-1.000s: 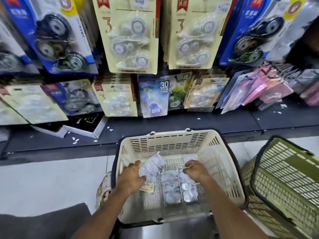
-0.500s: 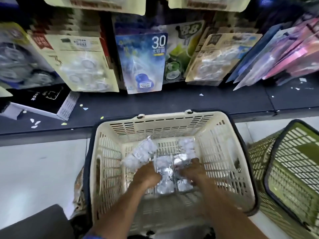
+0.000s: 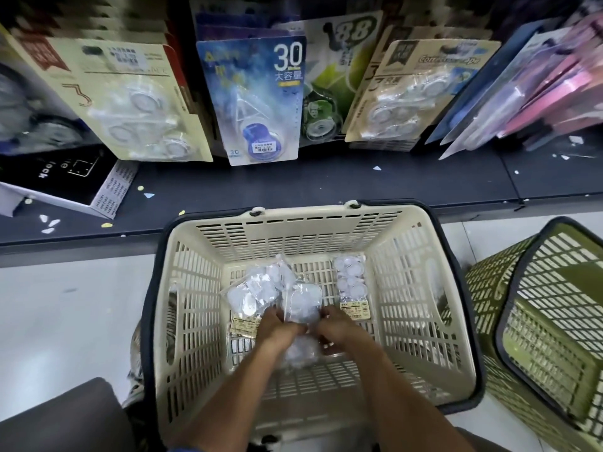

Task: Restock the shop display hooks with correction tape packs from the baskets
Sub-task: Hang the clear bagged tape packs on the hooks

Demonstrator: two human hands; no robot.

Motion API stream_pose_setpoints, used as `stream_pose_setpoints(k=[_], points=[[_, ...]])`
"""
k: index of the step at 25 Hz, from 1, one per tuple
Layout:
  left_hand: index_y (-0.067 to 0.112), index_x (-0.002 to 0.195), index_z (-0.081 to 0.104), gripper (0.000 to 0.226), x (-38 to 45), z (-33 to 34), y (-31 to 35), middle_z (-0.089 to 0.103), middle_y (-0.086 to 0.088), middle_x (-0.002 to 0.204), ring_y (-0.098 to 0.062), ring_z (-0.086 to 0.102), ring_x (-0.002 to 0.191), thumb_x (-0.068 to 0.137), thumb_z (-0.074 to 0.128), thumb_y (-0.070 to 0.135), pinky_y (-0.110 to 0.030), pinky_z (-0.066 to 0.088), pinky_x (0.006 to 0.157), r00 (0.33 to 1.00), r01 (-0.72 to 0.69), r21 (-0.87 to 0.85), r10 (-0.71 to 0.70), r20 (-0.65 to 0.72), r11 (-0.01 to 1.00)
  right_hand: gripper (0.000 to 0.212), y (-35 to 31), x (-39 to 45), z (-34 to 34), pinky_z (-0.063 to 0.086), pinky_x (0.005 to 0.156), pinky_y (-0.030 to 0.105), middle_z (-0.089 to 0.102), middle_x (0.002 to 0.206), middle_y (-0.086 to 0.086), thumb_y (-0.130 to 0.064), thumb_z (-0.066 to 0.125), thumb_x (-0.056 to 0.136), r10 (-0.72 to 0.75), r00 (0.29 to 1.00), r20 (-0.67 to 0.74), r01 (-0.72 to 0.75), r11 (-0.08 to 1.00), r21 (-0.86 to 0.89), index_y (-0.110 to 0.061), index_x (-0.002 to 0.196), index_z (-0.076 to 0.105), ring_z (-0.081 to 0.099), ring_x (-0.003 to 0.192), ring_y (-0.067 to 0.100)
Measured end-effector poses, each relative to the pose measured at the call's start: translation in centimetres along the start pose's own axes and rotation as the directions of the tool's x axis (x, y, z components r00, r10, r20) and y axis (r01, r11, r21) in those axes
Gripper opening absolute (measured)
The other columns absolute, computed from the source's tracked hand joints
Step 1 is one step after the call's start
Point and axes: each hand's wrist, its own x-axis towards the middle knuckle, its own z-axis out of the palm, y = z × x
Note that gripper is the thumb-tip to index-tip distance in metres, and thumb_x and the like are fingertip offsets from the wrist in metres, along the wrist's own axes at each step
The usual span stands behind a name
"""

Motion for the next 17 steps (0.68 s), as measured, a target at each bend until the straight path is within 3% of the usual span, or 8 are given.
stream_pose_setpoints(k=[4, 7, 10, 13, 15, 17], points=[[0.008, 0.117, 0.063, 0.039, -0.4, -1.1, 0.3, 0.071, -0.012, 0.108, -0.027, 0.068, 0.089, 0.081, 0.078, 0.008, -0.032, 0.053, 0.066, 0.999, 0.025, -0.217, -0.032, -0.029, 0.976, 0.02, -0.4, -0.6, 0.2, 0.044, 0.041, 0.024, 0.059, 0.069, 0.01, 0.005, 0.045, 0.095, 0.066, 0.997, -0.036, -0.06, 0.988, 0.139, -0.002, 0.087, 0.061, 0.057, 0.052, 0.019], [0.01, 0.105, 0.067, 0.023, -0.6, -3.4, 0.6, 0.069, -0.015, 0.113, -0.03, 0.061, 0.094, 0.084, 0.075, 0.017, -0.034, 0.048, 0.079, 0.99, -0.013, -0.27, -0.026, -0.14, 0.963, 0.016, -0.4, -0.1, 0.3, 0.039, 0.051, 0.025, 0.06, 0.072, 0.012, -0.001, 0.053, 0.09, 0.076, 0.997, -0.013, -0.075, 0.992, 0.098, 0.0, 0.098, 0.066, 0.054, 0.053, 0.018], [0.008, 0.122, 0.062, 0.041, -0.1, -6.0, 0.5, 0.062, -0.009, 0.118, -0.03, 0.058, 0.104, 0.085, 0.073, 0.022, -0.04, 0.049, 0.089, 0.981, -0.044, -0.349, -0.026, -0.193, 0.936, 0.012, -0.4, 0.5, 1.6, 0.043, 0.056, 0.026, 0.064, 0.081, 0.009, -0.015, 0.064, 0.092, 0.067, 0.998, 0.007, -0.067, 0.997, 0.048, -0.007, 0.101, 0.067, 0.06, 0.069, 0.02], [0.016, 0.141, 0.052, 0.063, -0.3, -7.2, 0.6, 0.051, -0.01, 0.144, -0.035, 0.049, 0.129, 0.084, 0.074, 0.029, -0.052, 0.042, 0.107, 0.976, -0.039, -0.301, -0.028, -0.217, 0.953, 0.01, -0.4, 1.3, 3.4, 0.044, 0.054, 0.023, 0.07, 0.096, 0.007, -0.023, 0.069, 0.091, 0.023, 0.998, -0.063, -0.019, 0.998, 0.063, -0.018, 0.091, 0.061, 0.07, 0.084, 0.023], [0.018, 0.143, 0.051, 0.06, -0.2, -7.3, 0.4, 0.049, -0.01, 0.148, -0.036, 0.049, 0.13, 0.088, 0.073, 0.028, -0.053, 0.042, 0.108, 0.967, -0.064, -0.275, -0.008, -0.254, 0.959, 0.007, -0.4, 1.7, 4.0, 0.048, 0.056, 0.026, 0.067, 0.092, 0.007, -0.017, 0.066, 0.093, 0.019, 0.995, -0.096, -0.005, 0.989, 0.148, -0.017, 0.091, 0.059, 0.067, 0.076, 0.021], [0.018, 0.137, 0.055, 0.048, -0.4, -6.8, 0.4, 0.054, -0.01, 0.141, -0.036, 0.055, 0.123, 0.091, 0.071, 0.026, -0.051, 0.049, 0.099, 0.962, -0.089, -0.278, 0.01, -0.273, 0.956, 0.001, -0.8, 1.2, 3.0, 0.058, 0.066, 0.031, 0.067, 0.091, 0.008, -0.014, 0.06, 0.096, 0.068, 0.977, -0.203, -0.001, 0.95, 0.313, -0.013, 0.096, 0.06, 0.066, 0.075, 0.02]])
